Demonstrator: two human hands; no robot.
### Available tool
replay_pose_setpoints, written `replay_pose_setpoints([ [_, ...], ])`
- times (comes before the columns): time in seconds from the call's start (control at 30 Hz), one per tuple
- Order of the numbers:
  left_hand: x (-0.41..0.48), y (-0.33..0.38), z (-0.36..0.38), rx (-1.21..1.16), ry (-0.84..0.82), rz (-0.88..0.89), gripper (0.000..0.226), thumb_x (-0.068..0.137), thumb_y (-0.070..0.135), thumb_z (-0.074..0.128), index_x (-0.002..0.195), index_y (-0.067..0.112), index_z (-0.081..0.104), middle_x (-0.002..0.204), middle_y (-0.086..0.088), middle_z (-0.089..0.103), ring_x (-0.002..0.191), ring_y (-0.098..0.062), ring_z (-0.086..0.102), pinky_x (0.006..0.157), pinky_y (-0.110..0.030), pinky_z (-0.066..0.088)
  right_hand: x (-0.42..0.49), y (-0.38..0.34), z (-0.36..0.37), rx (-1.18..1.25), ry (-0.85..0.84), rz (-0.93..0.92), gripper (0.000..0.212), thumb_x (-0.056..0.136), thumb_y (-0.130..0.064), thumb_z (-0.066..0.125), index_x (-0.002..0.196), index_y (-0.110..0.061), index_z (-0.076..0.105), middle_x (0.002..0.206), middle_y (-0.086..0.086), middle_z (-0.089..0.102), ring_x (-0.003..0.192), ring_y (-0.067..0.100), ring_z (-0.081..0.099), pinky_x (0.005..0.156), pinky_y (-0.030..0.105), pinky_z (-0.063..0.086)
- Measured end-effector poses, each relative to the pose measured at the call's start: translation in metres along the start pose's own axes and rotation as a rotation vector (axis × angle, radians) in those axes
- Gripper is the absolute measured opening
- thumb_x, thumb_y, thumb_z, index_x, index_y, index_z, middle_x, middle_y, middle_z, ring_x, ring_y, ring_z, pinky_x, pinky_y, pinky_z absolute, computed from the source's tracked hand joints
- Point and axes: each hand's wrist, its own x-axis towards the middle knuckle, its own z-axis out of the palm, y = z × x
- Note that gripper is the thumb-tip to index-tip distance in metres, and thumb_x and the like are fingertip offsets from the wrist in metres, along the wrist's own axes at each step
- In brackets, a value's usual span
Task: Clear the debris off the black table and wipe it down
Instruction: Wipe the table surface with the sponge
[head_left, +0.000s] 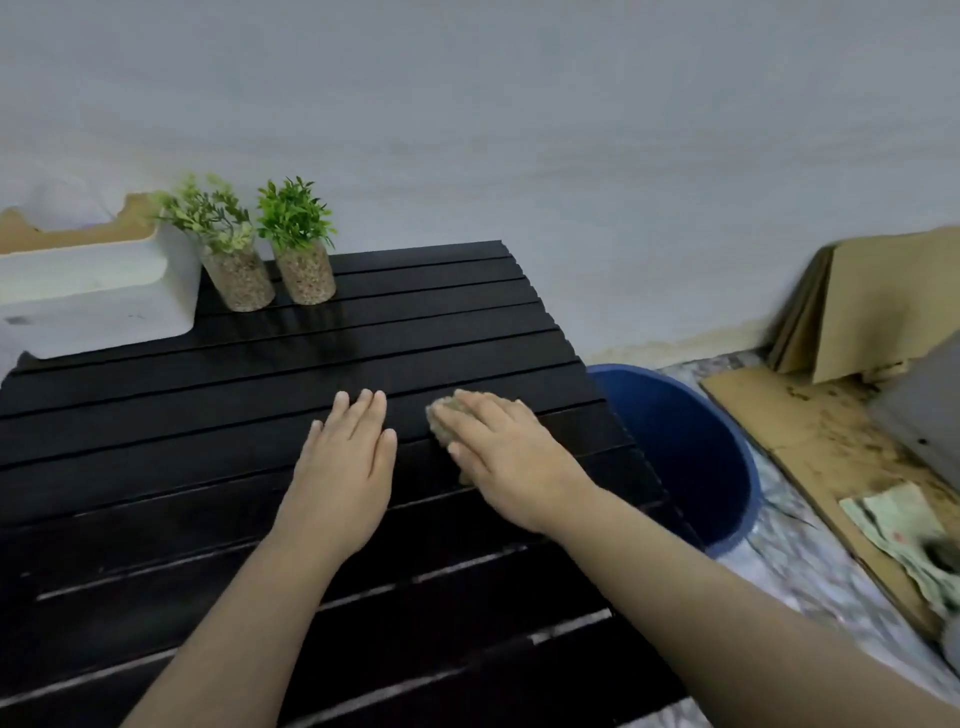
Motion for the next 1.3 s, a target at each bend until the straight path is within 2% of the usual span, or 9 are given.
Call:
replay_pose_setpoints([
  [0.07, -0.036, 0.011, 0.006, 0.017, -0.026, 0.013, 0.051, 0.097, 0.034, 0.018, 0.145, 0.019, 0.013, 0.156, 0.004, 0.011, 0.142, -0.007, -0.006, 0.115, -0.03, -0.003, -0.038, 0.002, -0.008, 0.004, -0.028, -0.021, 0.043, 0.099, -0.036, 0.031, 0.141, -0.033, 0.029, 0.151, -0.002, 0.031, 0.137, 0.022, 0.027, 0.113, 0.046, 0.015],
  [0.23, -0.103, 0.04, 0.017, 0.024, -0.054, 0.057, 0.053, 0.095, 0.036, 0.014, 0.146, 0.02, 0.008, 0.156, 0.007, 0.006, 0.134, 0.001, -0.014, 0.114, -0.028, -0.008, -0.08, 0.044, -0.05, 0.001, 0.034, 0.554, 0.044, 0.101, -0.03, 0.027, 0.145, -0.031, 0.023, 0.156, -0.001, 0.019, 0.142, 0.021, 0.018, 0.116, 0.048, 0.008],
  [0.43, -0.129, 0.064, 0.037, 0.145, -0.051, 0.04, 0.053, 0.096, 0.036, 0.011, 0.146, 0.021, 0.001, 0.157, 0.004, -0.003, 0.143, -0.012, -0.013, 0.116, -0.035, -0.007, -0.144, -0.041, -0.012, -0.009, 0.024, 0.174, 0.045, 0.096, -0.037, 0.028, 0.141, -0.033, 0.031, 0.151, -0.002, 0.033, 0.138, 0.022, 0.027, 0.114, 0.044, 0.013],
  [0.53, -0.129, 0.062, 0.038, 0.159, -0.054, 0.045, 0.053, 0.096, 0.036, 0.008, 0.146, 0.02, -0.001, 0.157, 0.004, -0.006, 0.142, -0.012, -0.015, 0.115, -0.034, -0.009, -0.159, -0.007, -0.028, -0.007, 0.073, 0.361, 0.043, 0.099, -0.036, 0.029, 0.142, -0.037, 0.028, 0.152, -0.009, 0.028, 0.14, 0.013, 0.023, 0.115, 0.042, 0.007],
  [0.67, -0.129, 0.061, 0.039, 0.18, -0.054, 0.056, 0.053, 0.096, 0.037, 0.006, 0.145, 0.02, -0.002, 0.157, 0.003, -0.006, 0.142, -0.012, -0.015, 0.115, -0.034, -0.01, -0.162, 0.006, -0.043, -0.023, 0.178, 0.66, 0.044, 0.099, -0.032, 0.031, 0.143, -0.03, 0.029, 0.154, -0.002, 0.026, 0.141, 0.021, 0.021, 0.116, 0.047, 0.007],
  [0.87, -0.127, 0.064, 0.036, 0.169, -0.068, 0.051, 0.053, 0.097, 0.035, 0.01, 0.146, 0.018, 0.001, 0.157, 0.001, -0.003, 0.143, -0.014, -0.012, 0.116, -0.036, -0.009, -0.178, -0.046, -0.021, -0.031, 0.073, 0.191, 0.042, 0.097, -0.035, 0.034, 0.139, -0.03, 0.038, 0.147, 0.0, 0.04, 0.135, 0.023, 0.035, 0.113, 0.043, 0.017],
  [1.0, -0.136, 0.061, 0.025, 0.103, -0.037, 0.043, 0.052, 0.097, 0.035, 0.01, 0.146, 0.018, 0.002, 0.157, 0.002, 0.0, 0.143, -0.014, -0.01, 0.115, -0.033, -0.01, -0.168, -0.004, -0.04, -0.03, 0.081, 0.487, 0.044, 0.099, -0.036, 0.03, 0.143, -0.032, 0.029, 0.154, -0.003, 0.027, 0.142, 0.019, 0.019, 0.116, 0.044, 0.004],
  [1.1, -0.155, 0.034, 0.009, 0.148, 0.003, 0.055, 0.053, 0.095, 0.037, 0.008, 0.146, 0.02, 0.005, 0.157, 0.003, 0.004, 0.143, -0.012, -0.01, 0.114, -0.031, -0.012, -0.156, -0.02, -0.037, -0.049, 0.152, 0.638, 0.045, 0.098, -0.032, 0.033, 0.143, -0.025, 0.032, 0.153, 0.005, 0.028, 0.14, 0.027, 0.02, 0.115, 0.049, 0.008],
  [1.3, -0.179, -0.018, -0.02, 0.244, 0.011, -0.045, 0.054, 0.096, 0.036, 0.01, 0.146, 0.019, 0.003, 0.157, 0.003, 0.001, 0.143, -0.012, -0.011, 0.115, -0.034, -0.009, -0.14, -0.143, 0.018, 0.01, 0.106, 0.225, 0.043, 0.095, -0.023, 0.043, 0.137, -0.018, 0.043, 0.146, 0.011, 0.04, 0.136, 0.031, 0.033, 0.114, 0.049, 0.016],
])
